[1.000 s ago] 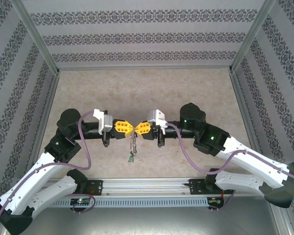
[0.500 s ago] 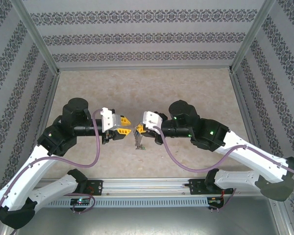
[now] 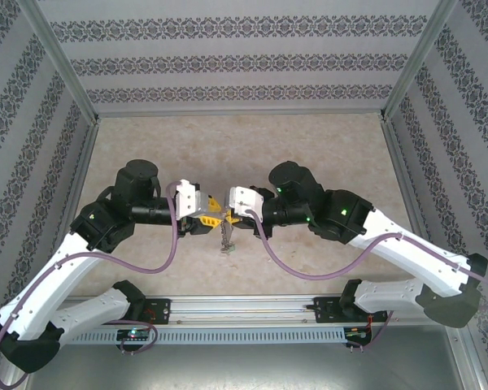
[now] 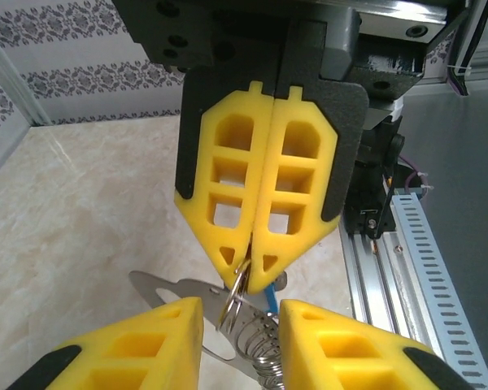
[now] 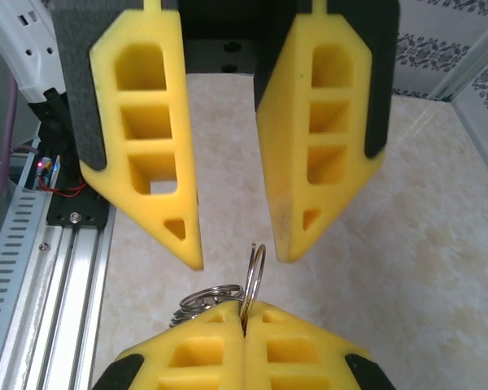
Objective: Put the keys on the keyring
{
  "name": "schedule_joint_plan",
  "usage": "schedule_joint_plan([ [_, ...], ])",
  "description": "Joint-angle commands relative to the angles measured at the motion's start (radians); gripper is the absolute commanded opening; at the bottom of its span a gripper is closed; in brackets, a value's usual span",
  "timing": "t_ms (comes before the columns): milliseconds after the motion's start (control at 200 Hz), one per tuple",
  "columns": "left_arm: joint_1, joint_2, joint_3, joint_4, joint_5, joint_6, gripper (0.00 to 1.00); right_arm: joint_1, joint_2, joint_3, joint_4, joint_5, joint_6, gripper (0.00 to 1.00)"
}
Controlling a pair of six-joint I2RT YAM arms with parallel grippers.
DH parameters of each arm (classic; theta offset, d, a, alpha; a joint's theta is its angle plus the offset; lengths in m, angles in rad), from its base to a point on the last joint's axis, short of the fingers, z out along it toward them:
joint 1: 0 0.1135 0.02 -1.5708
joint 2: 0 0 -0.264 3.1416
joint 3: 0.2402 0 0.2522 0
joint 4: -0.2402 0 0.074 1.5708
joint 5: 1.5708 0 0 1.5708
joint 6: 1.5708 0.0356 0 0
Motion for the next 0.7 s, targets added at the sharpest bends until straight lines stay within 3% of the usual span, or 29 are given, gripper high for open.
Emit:
schedule_joint_plan([
  [0,-0.014,0.007,0.023,-0.024,0.011,0.029,0.31,0.013,0.011,0.038,-0.003,-0.041,-0.017,0.0],
  [110,-0.021,0.024,0.024,-0.023,0.006,0.03,0.25,0.013,0.013,0.04,-0.001,-0.042,-0.018,0.0],
  [240,-0.025,0.023,0.021,-0.011,0.002,0.028,0.0,0.013,0.013,0.043,-0.008,-0.033,-0.022,0.0],
  [455,-0.026,-0.006,-0.028,0.119,0.034,-0.064,0.0,0.013,-0.018,0.0,0.025,-0.022,-0.016,0.0],
  [600,-0.024,-0.041,-0.088,0.306,0.077,-0.192,0.0,0.012,-0.044,-0.049,0.072,-0.033,0.009,0.17],
  [694,-0.024,-0.062,-0.134,0.432,0.1,-0.277,0.0,0.012,-0.072,-0.09,0.127,-0.046,0.036,0.22],
])
